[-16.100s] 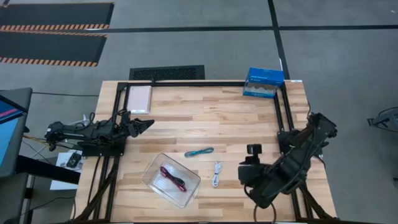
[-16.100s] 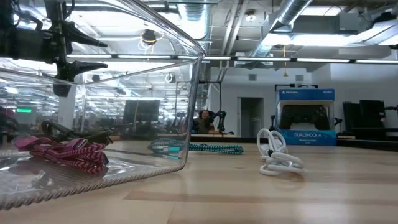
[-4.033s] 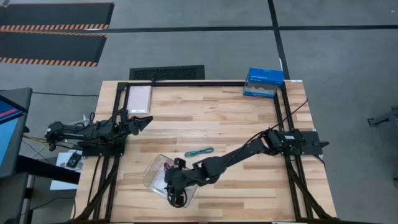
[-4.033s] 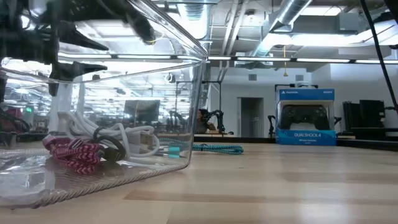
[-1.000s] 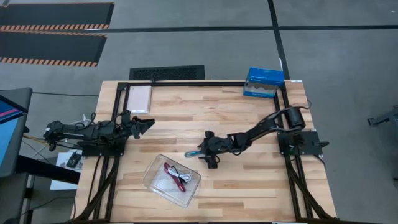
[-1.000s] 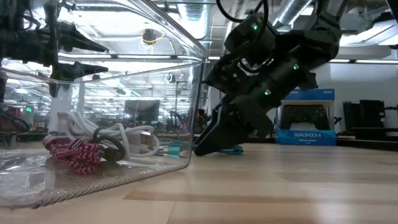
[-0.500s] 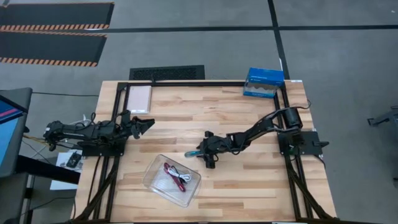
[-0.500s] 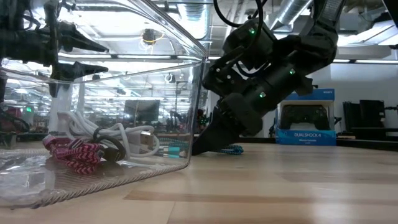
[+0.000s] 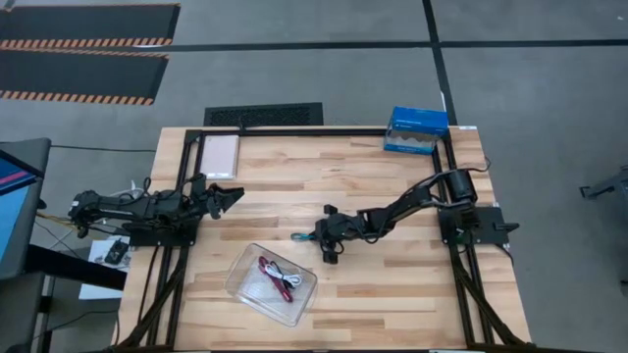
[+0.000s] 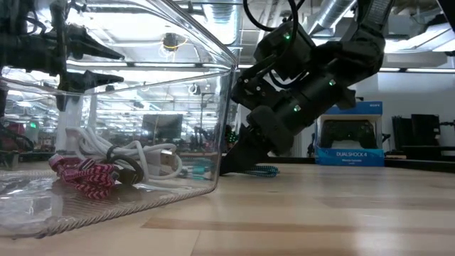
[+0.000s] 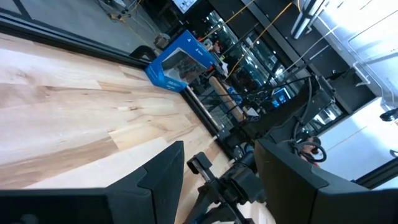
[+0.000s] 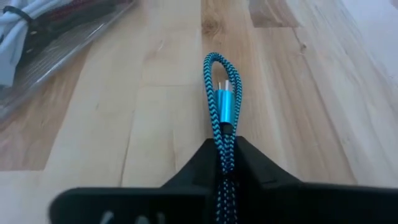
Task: Pick and place USB-C Cables
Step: Put the blue charger cable into the transparent bin
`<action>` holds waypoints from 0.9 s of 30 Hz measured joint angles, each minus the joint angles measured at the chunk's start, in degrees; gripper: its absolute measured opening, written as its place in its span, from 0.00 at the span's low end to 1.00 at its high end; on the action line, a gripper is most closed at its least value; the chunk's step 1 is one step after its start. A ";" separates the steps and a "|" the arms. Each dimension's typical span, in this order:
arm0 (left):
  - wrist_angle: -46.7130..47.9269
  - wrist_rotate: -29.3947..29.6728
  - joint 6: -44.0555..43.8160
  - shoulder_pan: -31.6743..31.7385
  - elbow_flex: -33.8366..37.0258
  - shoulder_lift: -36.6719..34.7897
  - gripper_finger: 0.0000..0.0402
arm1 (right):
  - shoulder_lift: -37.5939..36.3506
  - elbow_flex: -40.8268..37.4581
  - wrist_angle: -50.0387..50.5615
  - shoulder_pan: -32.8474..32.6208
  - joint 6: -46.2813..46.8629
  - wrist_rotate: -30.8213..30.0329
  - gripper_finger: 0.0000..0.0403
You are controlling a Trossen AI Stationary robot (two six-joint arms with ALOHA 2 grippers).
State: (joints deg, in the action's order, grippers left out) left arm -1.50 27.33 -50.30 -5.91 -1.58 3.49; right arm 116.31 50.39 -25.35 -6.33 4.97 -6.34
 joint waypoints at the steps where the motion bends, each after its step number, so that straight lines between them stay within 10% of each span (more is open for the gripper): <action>1: 0.00 0.00 0.00 0.00 0.00 0.00 0.46 | -0.26 0.00 0.02 -0.05 0.35 0.02 0.10; 27: 0.00 0.00 -1.55 0.00 0.00 0.02 0.46 | -24.44 -0.13 4.94 0.24 -1.36 -3.44 0.07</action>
State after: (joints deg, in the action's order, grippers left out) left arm -1.50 27.33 -51.86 -5.91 -1.58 3.51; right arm 91.88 50.26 -20.41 -6.09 3.61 -9.78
